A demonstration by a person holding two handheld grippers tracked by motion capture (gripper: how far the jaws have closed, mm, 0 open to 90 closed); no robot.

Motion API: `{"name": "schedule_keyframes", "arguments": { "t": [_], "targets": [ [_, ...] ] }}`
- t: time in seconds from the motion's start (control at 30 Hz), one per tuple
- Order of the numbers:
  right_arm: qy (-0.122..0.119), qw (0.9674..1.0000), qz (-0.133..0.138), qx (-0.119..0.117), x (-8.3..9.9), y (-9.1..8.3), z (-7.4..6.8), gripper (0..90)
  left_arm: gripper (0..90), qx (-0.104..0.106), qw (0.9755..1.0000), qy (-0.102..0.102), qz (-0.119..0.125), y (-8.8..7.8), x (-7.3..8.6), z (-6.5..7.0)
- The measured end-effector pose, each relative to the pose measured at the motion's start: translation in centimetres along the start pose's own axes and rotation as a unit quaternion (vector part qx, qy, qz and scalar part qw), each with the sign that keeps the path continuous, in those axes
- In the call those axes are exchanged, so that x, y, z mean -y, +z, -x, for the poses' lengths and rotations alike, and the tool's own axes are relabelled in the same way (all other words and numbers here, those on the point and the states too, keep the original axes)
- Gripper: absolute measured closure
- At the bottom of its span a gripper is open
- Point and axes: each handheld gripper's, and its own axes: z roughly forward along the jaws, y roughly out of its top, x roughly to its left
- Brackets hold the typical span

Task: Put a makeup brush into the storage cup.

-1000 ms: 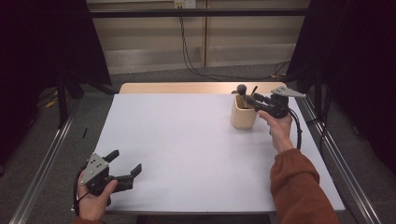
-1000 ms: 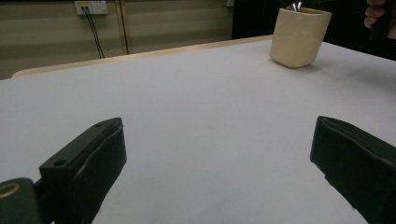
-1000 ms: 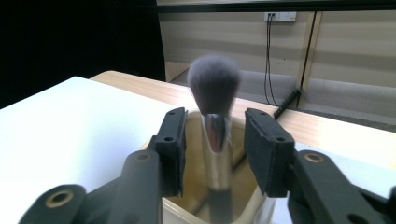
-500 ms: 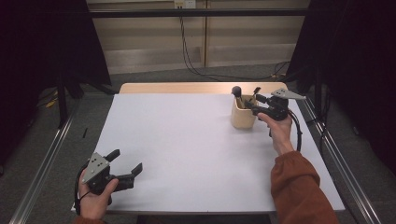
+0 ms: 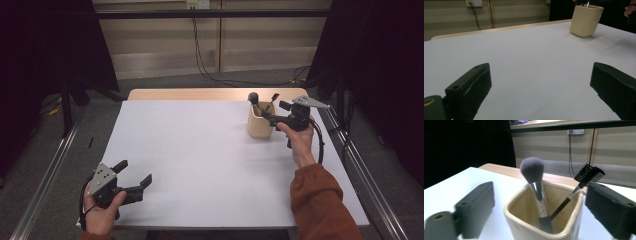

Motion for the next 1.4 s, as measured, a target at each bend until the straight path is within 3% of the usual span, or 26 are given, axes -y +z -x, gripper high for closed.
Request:
{"name": "schedule_keyframes", "arguments": {
  "t": [0.17,0.37,0.5,0.7,1.4],
  "targets": [
    [-0.005,1.0000,-0.004,0.002,0.3,-0.2,-0.5,0.8,3.7,0.002,1.0000,0.002,0.001,-0.1,0.0,0.1],
    [-0.006,1.0000,0.000,0.002,0.3,-1.2,-0.8,1.3,3.6,0.004,1.0000,0.005,0.005,-0.4,0.0,0.1],
    [-0.022,0.9996,0.008,0.018,0.3,-2.1,-1.5,1.3,3.6,0.008,0.9999,0.008,0.004,-0.2,0.0,0.1],
    [-0.026,0.9992,0.004,0.031,0.8,-3.0,-2.1,1.3,3.7,0.007,0.9999,0.008,0.005,-0.1,-0.1,0.1],
    [-0.040,0.9987,-0.005,0.032,2.6,-7.2,-3.6,0.1,3.6,0.005,0.9999,0.003,0.010,-0.2,-0.1,0.1]
  ]
}}
